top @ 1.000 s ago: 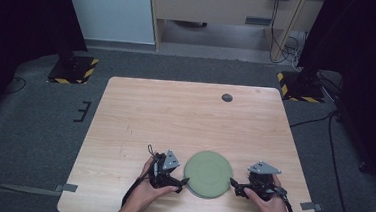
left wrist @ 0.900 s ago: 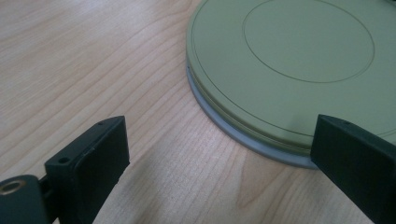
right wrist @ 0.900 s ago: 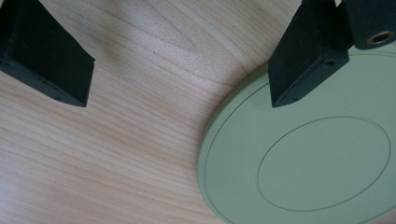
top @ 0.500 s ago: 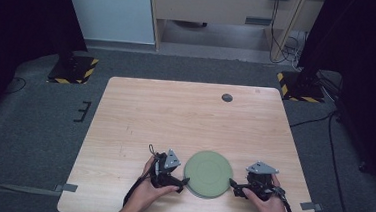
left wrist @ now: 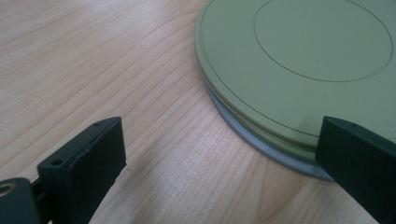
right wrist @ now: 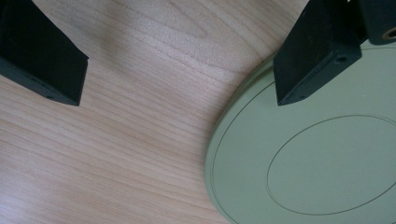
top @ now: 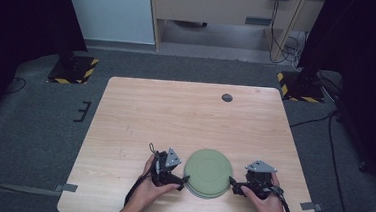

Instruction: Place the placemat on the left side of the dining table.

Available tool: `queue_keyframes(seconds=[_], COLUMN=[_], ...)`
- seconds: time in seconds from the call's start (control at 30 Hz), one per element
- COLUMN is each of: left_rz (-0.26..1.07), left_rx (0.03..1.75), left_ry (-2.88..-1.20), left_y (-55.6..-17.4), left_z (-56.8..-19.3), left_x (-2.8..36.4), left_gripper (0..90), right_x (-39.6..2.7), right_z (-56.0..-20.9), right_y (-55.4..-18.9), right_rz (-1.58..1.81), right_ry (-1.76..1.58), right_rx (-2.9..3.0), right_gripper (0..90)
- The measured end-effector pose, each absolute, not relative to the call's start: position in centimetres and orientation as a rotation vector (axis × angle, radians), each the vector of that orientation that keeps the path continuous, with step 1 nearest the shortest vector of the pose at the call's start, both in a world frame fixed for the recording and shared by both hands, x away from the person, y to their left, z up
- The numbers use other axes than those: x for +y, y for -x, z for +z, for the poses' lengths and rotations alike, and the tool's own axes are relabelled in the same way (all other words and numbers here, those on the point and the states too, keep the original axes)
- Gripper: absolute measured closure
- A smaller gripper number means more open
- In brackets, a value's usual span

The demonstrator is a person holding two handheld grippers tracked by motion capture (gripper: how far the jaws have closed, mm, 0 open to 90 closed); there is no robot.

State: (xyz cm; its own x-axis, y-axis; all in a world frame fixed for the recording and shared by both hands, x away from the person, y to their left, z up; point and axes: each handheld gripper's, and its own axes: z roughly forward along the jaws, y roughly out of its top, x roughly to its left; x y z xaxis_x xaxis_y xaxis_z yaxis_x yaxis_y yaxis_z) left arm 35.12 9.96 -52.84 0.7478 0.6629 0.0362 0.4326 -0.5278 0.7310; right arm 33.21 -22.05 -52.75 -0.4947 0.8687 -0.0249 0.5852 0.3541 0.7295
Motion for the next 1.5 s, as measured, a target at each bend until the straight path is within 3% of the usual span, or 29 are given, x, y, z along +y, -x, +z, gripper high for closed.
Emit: queue_keyframes(seconds=[0.63, 1.5], left_rz=[0.392, 0.391], left_rx=[0.84, 0.826], left_ry=[-2.177, -2.179], left_y=[-35.47, -35.3], left_z=[-53.0, -52.96], left_x=[10.23, 9.9], left_gripper=[3.3, 3.2], right_x=[-21.83, -21.64], right_z=[-52.81, -52.85], right_y=[-33.4, -33.24], right_rz=[0.951, 0.946], right_ry=[-1.28, -1.274], right_rx=[2.171, 2.197], right_gripper=[6.4, 3.9])
